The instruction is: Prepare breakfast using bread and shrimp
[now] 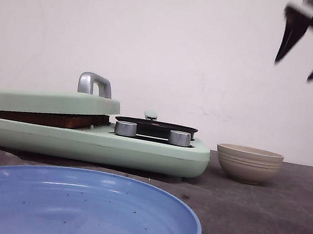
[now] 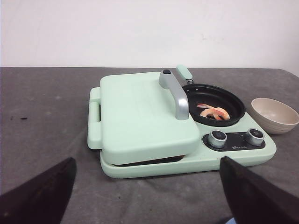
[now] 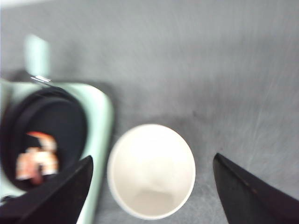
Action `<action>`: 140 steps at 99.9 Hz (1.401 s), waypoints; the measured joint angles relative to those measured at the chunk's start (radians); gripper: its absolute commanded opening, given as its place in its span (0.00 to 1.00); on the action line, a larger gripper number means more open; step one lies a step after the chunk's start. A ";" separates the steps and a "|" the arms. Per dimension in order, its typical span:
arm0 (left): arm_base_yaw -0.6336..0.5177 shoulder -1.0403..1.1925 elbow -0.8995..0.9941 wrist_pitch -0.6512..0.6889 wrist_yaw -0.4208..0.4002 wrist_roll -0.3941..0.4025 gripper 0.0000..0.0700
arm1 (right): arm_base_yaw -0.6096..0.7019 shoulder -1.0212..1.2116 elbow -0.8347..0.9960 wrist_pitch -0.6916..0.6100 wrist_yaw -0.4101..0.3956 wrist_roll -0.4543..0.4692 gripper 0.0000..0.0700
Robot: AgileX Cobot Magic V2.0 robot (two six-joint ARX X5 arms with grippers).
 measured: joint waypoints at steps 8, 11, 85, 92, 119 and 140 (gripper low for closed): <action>0.000 0.000 0.000 0.000 0.000 0.000 0.79 | 0.000 -0.068 0.000 -0.010 -0.001 -0.013 0.72; 0.000 0.000 0.000 0.000 0.000 0.000 0.79 | 0.000 -0.090 0.000 -0.010 -0.001 -0.016 0.70; 0.000 0.002 0.000 0.135 0.038 -0.051 0.00 | 0.035 -0.587 -0.189 0.087 -0.001 -0.043 0.00; 0.000 0.012 0.000 0.135 0.038 -0.058 0.00 | 0.050 -0.652 -0.285 0.156 0.000 -0.048 0.00; 0.000 0.047 0.000 0.144 0.055 -0.069 0.00 | 0.132 -0.918 -0.706 0.406 -0.002 -0.094 0.00; 0.000 0.049 0.000 0.120 0.095 -0.072 0.00 | 0.165 -1.038 -0.945 0.493 -0.001 -0.115 0.00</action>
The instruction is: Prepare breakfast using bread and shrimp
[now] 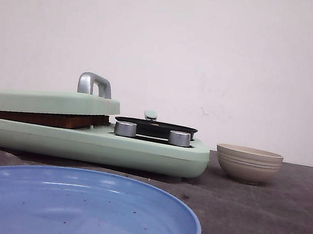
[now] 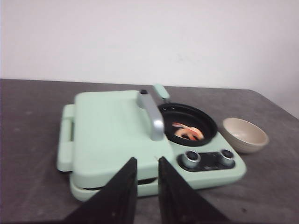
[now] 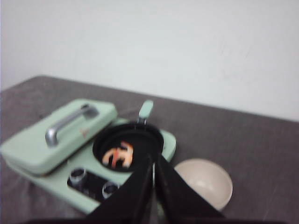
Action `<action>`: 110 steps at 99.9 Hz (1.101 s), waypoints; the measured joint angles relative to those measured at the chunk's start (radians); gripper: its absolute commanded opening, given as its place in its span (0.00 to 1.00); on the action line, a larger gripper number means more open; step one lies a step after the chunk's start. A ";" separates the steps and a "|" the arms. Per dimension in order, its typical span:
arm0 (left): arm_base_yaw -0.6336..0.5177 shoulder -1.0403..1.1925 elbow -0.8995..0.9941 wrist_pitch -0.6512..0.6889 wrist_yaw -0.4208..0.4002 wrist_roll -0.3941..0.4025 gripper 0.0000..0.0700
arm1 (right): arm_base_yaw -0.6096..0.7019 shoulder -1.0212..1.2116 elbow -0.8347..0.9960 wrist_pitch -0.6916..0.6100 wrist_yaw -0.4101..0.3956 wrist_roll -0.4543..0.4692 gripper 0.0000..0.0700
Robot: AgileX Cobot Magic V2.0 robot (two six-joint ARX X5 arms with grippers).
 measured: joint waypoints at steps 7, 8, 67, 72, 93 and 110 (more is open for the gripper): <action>0.000 0.000 0.000 0.002 0.019 0.000 0.00 | 0.013 -0.042 -0.068 0.008 0.001 -0.005 0.00; 0.000 0.000 0.000 0.003 0.020 0.000 0.00 | 0.014 -0.049 -0.078 0.008 0.001 -0.005 0.00; 0.000 -0.139 -0.133 0.010 0.011 -0.013 0.00 | 0.039 -0.473 -0.459 0.064 0.029 0.114 0.00; 0.000 -0.152 -0.134 0.001 -0.013 -0.019 0.00 | 0.039 -0.477 -0.466 0.026 0.029 0.121 0.00; 0.000 -0.164 -0.134 0.003 -0.068 -0.058 0.00 | 0.039 -0.477 -0.466 -0.021 0.030 0.129 0.00; 0.000 -0.164 -0.134 0.002 -0.068 -0.087 0.00 | 0.039 -0.477 -0.466 -0.016 0.030 0.130 0.00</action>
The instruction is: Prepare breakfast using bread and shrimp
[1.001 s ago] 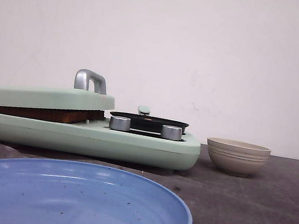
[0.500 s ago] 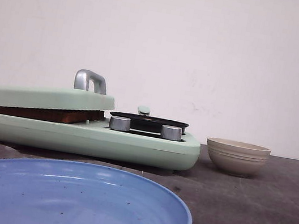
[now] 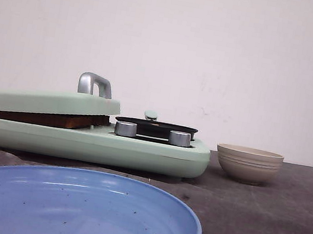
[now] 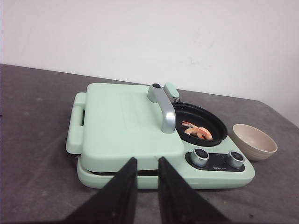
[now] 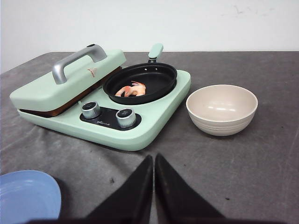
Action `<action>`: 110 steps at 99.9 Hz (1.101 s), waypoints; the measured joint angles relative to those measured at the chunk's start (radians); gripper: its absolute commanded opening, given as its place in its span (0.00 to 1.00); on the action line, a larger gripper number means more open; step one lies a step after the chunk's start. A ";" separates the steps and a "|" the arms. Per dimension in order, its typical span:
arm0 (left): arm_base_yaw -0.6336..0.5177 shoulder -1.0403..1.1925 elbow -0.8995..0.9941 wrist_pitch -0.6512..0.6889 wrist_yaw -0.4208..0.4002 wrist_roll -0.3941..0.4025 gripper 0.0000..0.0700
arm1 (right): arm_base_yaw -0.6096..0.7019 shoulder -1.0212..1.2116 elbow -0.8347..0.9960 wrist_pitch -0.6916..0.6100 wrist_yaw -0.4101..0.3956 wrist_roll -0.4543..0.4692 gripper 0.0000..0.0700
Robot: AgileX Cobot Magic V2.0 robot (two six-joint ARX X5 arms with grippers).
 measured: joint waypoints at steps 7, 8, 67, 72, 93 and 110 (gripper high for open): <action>0.000 0.000 0.000 0.000 0.000 -0.003 0.00 | 0.000 0.000 0.000 0.006 0.000 0.000 0.00; 0.000 0.000 0.000 0.000 0.000 -0.003 0.00 | 0.000 0.000 0.000 0.007 0.000 0.000 0.00; 0.017 -0.027 -0.017 -0.099 -0.167 -0.001 0.00 | 0.000 0.000 0.000 0.031 0.000 0.000 0.00; 0.035 -0.051 -0.051 -0.083 -0.201 0.016 0.00 | 0.000 0.000 0.000 0.031 0.000 0.000 0.00; 0.188 -0.047 -0.196 0.180 -0.175 0.249 0.00 | 0.000 -0.004 0.000 0.037 -0.001 0.000 0.00; 0.282 -0.048 -0.336 0.346 -0.060 0.330 0.00 | 0.000 -0.004 0.000 0.038 -0.001 0.000 0.00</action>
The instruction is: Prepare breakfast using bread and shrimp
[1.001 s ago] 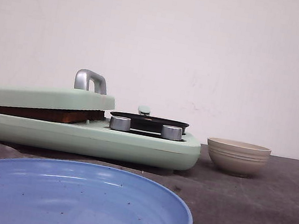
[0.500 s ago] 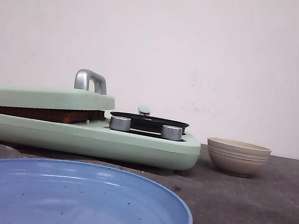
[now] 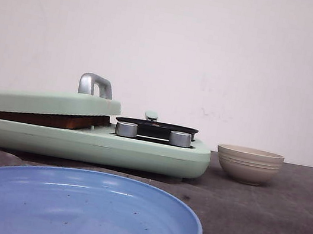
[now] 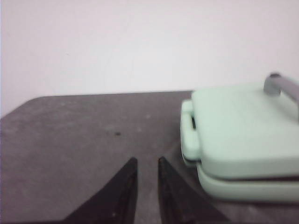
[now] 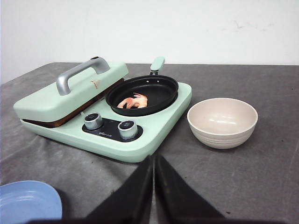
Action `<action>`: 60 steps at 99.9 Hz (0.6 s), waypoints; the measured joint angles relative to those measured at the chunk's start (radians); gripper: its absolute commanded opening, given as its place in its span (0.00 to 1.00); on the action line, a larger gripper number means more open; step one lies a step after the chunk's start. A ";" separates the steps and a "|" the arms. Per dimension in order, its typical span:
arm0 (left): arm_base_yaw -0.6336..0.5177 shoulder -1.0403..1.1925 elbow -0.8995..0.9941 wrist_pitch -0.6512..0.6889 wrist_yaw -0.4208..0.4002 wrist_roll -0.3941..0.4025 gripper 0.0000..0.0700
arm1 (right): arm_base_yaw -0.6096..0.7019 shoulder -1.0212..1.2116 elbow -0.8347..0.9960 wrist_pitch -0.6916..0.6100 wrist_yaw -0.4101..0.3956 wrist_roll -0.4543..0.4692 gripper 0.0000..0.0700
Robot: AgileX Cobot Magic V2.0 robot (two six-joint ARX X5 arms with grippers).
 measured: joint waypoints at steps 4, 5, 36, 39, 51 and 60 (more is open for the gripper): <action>0.000 0.000 -0.043 0.027 0.028 0.001 0.00 | 0.000 0.000 0.000 0.000 0.000 0.000 0.00; 0.000 0.000 -0.055 0.033 0.037 0.001 0.00 | 0.000 -0.001 0.000 0.000 0.000 0.000 0.00; -0.005 -0.001 -0.088 -0.034 0.112 0.001 0.00 | 0.000 -0.002 0.000 0.005 0.000 0.000 0.00; -0.007 -0.001 -0.088 -0.034 0.113 0.001 0.00 | 0.000 -0.003 0.000 0.006 0.000 0.000 0.00; -0.007 0.000 -0.088 -0.034 0.115 0.001 0.00 | 0.000 -0.003 0.000 0.008 -0.001 0.000 0.00; -0.007 0.000 -0.088 -0.034 0.116 0.001 0.00 | 0.000 -0.003 0.000 0.008 -0.002 0.000 0.00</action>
